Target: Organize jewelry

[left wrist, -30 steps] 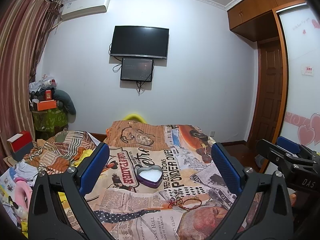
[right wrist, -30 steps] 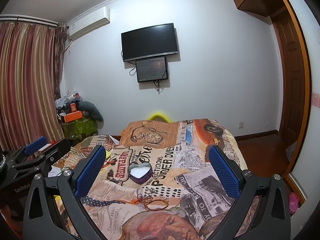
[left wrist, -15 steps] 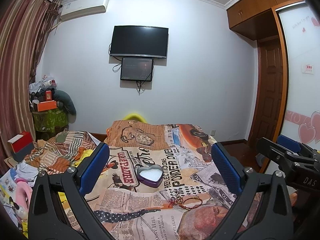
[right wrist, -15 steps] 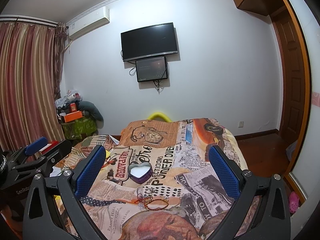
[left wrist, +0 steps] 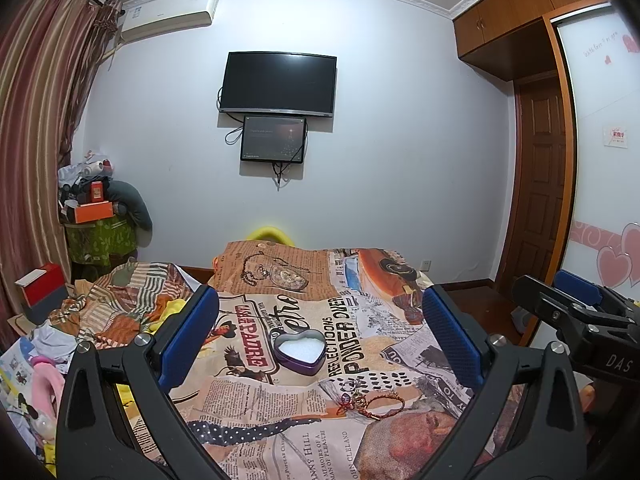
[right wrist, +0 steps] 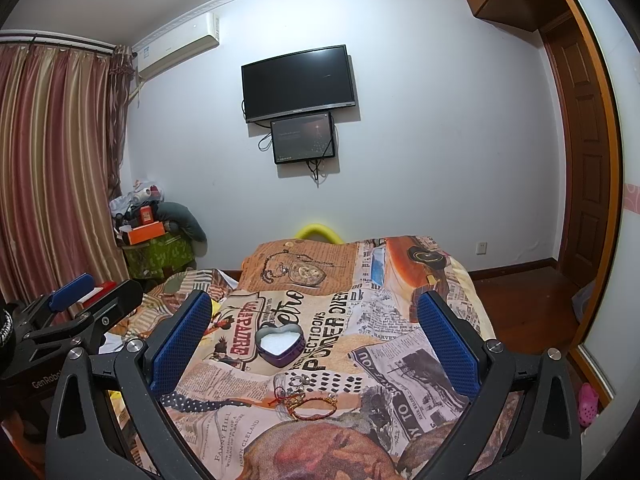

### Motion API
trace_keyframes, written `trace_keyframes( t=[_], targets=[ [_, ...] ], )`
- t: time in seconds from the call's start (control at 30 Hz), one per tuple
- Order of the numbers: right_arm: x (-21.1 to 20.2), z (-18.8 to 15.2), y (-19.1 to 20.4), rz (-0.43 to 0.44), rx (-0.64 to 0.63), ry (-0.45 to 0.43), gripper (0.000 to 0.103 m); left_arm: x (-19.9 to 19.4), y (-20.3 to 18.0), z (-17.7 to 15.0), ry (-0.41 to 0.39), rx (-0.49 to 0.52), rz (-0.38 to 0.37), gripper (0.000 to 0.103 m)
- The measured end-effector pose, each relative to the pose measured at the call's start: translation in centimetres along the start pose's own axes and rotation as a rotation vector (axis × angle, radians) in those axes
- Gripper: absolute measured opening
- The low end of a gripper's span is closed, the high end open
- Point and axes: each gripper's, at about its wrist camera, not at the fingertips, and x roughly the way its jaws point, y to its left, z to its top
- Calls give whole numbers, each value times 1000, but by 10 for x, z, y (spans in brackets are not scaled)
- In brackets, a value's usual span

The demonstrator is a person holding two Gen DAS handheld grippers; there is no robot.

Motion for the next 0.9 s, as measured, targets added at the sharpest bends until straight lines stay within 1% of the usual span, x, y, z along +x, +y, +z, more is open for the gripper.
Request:
trace_keyframes(
  t=[0.3,0.67,0.77,0.9],
  targets=[
    [0,-1,0,1,-3,1,102,-2,-1,0,-3,1,1,102],
    [3,0,-1,1,0,6,102,5,-1,-1,4,4,8,102],
    [7,-1,-2,1,-2,18,102,11,1,-3,17,7,5,102],
    [20,-3,-4,-7,-6,49,102,26,5,-9,60,1,-4,102]
  ],
)
